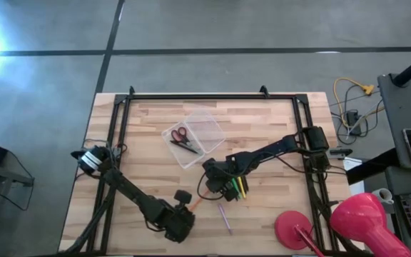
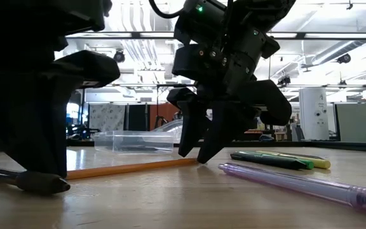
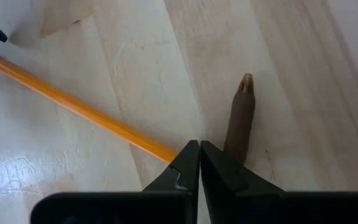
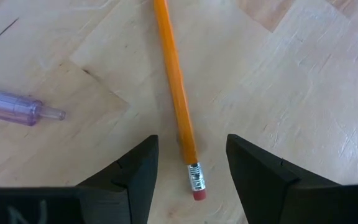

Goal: Pick & place school supplies into a supply box
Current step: Put the yellow pencil into the transparent supply box

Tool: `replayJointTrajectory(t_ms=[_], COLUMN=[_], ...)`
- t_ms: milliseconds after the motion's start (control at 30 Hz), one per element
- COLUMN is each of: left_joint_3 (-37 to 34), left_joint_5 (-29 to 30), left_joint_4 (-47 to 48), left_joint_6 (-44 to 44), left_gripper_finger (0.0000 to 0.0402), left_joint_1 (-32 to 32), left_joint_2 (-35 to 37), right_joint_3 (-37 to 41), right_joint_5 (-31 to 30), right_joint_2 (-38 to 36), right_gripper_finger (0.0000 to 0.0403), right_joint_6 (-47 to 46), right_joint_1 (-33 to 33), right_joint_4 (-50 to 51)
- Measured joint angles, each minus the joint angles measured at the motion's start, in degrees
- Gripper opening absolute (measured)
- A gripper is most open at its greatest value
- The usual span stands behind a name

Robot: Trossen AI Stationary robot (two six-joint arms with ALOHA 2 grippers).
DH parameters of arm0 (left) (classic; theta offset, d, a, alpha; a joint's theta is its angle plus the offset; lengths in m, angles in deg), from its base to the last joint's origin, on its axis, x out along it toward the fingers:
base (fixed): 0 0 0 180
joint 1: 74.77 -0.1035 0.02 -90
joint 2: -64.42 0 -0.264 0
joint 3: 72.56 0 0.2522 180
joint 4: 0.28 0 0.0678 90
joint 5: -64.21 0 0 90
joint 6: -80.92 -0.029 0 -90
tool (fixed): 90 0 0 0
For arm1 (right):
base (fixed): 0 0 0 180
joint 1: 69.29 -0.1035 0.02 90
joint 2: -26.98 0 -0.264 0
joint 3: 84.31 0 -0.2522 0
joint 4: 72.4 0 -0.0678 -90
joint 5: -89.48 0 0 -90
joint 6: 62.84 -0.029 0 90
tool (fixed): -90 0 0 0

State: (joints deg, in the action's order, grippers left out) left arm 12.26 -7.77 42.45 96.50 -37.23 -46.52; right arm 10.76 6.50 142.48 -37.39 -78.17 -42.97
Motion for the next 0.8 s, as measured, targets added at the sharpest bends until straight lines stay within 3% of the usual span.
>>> replayJointTrajectory(t_ms=[167,333,800], left_joint_3=[2.92,1.13,-2.72], left_joint_5=[0.77,0.74,1.11], left_joint_4=[3.59,4.63,-2.71], left_joint_6=[-0.04,-0.02,0.0], left_gripper_finger=[0.0,0.0,0.0], left_joint_1=[-0.09,-0.06,-0.74], left_joint_2=[1.2,1.07,0.83], right_joint_3=[0.0,0.0,0.04], right_joint_5=[-0.06,-0.07,-0.04], right_joint_2=[0.02,0.0,0.0], right_gripper_finger=[0.0183,0.0183,0.0183], right_joint_6=[0.02,0.02,-0.22], right_joint_1=[0.04,0.04,0.04], right_joint_4=[-0.04,-0.04,-0.04])
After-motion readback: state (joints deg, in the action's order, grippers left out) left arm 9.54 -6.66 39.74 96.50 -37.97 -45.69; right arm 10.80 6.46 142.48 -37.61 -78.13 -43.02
